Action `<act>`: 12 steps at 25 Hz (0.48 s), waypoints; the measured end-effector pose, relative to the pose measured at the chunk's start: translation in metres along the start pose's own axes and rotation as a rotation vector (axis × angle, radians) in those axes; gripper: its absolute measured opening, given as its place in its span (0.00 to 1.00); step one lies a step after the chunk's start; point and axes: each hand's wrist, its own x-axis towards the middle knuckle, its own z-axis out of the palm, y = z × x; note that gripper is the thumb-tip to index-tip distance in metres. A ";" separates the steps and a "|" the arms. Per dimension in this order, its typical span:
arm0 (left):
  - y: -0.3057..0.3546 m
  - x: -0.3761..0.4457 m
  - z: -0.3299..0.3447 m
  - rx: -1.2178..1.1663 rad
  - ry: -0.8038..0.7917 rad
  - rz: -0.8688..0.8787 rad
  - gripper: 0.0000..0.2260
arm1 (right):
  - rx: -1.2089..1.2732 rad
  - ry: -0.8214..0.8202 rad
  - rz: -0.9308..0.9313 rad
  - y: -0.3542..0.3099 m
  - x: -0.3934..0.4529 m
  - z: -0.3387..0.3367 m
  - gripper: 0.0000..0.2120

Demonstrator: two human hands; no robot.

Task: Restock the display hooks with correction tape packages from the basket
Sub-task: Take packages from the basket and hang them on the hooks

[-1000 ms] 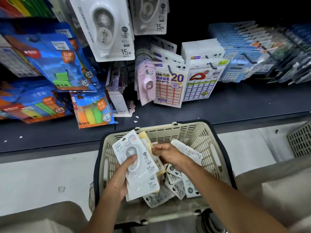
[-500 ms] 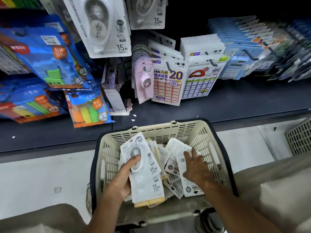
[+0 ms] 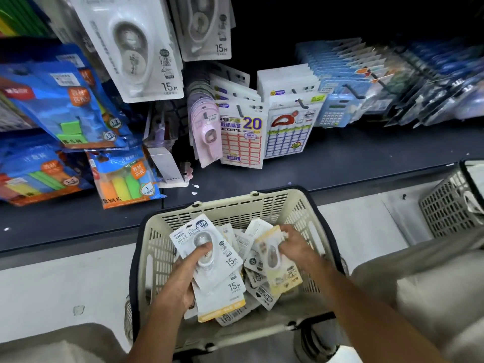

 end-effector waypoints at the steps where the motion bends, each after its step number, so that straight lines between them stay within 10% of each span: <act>1: 0.000 -0.002 0.004 0.026 0.008 0.010 0.24 | 0.107 -0.014 0.022 -0.009 -0.003 -0.017 0.24; 12: 0.127 -0.081 0.097 0.147 -0.183 0.423 0.34 | 0.518 -0.253 -0.508 -0.195 -0.116 -0.125 0.05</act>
